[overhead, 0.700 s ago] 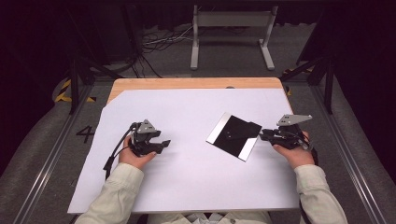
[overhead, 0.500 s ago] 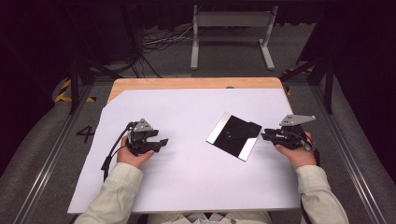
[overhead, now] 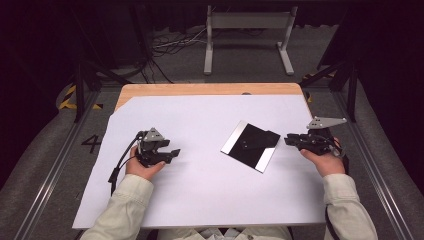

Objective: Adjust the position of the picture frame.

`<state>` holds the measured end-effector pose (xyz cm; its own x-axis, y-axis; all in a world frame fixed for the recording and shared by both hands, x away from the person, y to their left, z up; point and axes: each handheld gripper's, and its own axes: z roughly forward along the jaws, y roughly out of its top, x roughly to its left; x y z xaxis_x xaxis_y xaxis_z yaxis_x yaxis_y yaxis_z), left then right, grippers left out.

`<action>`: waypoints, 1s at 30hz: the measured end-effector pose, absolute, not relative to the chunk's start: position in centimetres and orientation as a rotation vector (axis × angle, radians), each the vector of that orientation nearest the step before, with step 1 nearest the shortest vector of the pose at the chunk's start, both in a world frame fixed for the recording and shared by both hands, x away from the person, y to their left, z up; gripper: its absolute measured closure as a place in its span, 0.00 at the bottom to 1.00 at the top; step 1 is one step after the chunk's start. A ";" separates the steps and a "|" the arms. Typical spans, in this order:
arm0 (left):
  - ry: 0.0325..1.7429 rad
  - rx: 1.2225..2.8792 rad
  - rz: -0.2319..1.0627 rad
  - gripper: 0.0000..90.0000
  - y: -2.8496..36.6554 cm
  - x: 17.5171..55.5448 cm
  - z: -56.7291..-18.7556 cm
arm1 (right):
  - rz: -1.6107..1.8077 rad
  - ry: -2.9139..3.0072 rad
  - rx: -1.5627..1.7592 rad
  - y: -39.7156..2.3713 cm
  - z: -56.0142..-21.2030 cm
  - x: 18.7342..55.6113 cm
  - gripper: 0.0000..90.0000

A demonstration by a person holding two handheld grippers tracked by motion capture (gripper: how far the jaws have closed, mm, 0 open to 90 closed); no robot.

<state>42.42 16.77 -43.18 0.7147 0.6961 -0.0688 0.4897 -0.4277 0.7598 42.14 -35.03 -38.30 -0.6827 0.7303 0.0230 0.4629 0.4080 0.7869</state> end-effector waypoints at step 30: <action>0.920 2.103 0.325 0.46 17.2 42.7 -43.9 | 1.009 2.456 1.093 -34.6 -38.6 47.1 0.95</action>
<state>42.68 17.24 -43.91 0.7025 0.7075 -0.0777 0.5021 -0.4152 0.7587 47.07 -34.57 -38.56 -0.6790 0.7334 0.0345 0.5456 0.4726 0.6921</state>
